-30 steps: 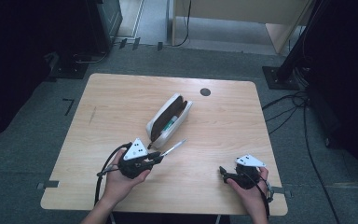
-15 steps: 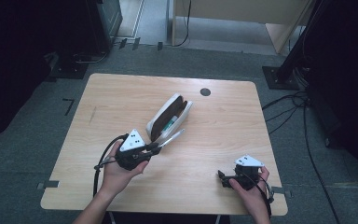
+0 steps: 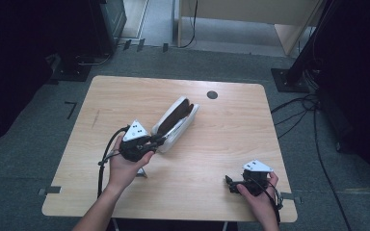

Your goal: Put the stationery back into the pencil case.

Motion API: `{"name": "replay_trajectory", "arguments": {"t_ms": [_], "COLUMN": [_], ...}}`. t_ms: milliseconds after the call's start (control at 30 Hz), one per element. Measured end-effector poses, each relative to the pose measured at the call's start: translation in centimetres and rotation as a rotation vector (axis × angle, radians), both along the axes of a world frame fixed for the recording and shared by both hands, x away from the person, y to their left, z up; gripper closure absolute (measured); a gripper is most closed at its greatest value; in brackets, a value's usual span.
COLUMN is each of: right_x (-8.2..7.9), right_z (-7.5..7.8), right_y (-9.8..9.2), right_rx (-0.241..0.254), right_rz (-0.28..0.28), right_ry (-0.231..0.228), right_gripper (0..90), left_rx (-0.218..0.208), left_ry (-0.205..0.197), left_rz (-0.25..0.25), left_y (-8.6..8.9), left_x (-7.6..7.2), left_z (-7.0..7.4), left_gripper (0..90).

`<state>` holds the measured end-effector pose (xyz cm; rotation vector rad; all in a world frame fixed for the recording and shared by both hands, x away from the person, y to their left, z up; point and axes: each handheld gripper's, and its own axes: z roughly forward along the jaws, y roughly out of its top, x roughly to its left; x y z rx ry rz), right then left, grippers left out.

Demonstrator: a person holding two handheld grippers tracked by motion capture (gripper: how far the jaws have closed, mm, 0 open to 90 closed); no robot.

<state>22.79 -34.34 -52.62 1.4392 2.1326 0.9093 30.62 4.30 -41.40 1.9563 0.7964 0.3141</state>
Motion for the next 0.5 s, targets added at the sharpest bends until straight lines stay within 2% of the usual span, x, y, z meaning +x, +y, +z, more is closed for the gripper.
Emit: {"name": "replay_trajectory", "arguments": {"t_ms": [500], "right_x": [0.0], "right_z": [0.0], "right_y": [0.0], "right_rx": [-0.002], "right_rz": [0.0], "right_ry": [-0.001], "right_gripper": [0.0], "left_rx": [-0.013], "left_ry": [0.024], "left_rz": [0.085], "left_y": [-2.1], "left_x": [3.3], "left_z": [-1.3], "left_gripper": [78.6]}}
